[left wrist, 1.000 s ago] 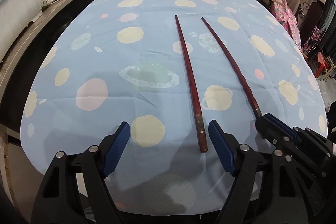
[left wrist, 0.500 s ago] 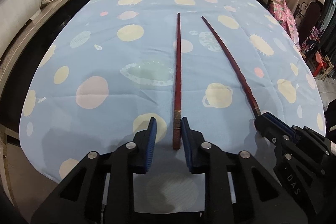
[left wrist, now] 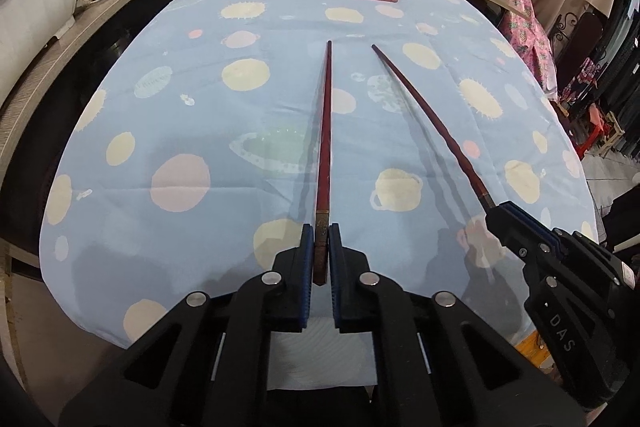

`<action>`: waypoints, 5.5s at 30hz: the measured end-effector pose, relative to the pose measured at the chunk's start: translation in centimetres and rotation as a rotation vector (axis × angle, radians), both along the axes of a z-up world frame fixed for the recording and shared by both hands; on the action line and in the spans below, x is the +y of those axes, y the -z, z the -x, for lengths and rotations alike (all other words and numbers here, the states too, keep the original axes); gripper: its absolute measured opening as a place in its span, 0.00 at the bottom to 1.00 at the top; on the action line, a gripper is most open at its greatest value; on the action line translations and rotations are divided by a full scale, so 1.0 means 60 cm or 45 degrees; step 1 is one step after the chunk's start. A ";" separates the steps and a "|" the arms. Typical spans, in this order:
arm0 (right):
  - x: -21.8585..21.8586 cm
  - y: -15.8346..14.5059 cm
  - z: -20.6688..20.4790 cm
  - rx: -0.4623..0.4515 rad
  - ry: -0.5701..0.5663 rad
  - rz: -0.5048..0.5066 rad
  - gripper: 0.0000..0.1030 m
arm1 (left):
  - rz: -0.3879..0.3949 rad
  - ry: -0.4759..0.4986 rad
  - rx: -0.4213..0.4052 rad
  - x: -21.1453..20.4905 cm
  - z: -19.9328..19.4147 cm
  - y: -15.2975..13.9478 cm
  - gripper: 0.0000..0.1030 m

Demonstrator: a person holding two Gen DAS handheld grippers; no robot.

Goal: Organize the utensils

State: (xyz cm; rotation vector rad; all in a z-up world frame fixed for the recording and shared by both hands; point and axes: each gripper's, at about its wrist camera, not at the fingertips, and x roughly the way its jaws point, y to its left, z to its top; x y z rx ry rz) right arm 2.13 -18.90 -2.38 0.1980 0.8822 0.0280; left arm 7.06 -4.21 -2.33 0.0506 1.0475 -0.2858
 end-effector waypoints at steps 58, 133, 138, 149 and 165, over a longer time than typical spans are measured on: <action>-0.154 -0.394 -0.273 -0.626 0.113 -0.157 0.07 | 0.250 -0.132 -0.629 -0.009 -0.285 -0.442 0.07; -0.091 -0.354 -0.381 -0.433 0.075 0.123 0.63 | -0.061 -0.258 -0.621 -0.051 -0.353 -0.355 0.84; -0.087 -0.332 -0.353 -0.388 0.092 0.113 0.69 | -0.079 -0.243 -0.596 -0.052 -0.324 -0.334 0.85; -0.088 -0.290 -0.311 -0.335 0.122 0.117 0.82 | -0.119 -0.244 -0.537 -0.055 -0.287 -0.285 0.89; -0.100 -0.237 -0.287 -0.282 0.175 0.119 0.94 | -0.143 -0.263 -0.453 -0.049 -0.272 -0.236 0.93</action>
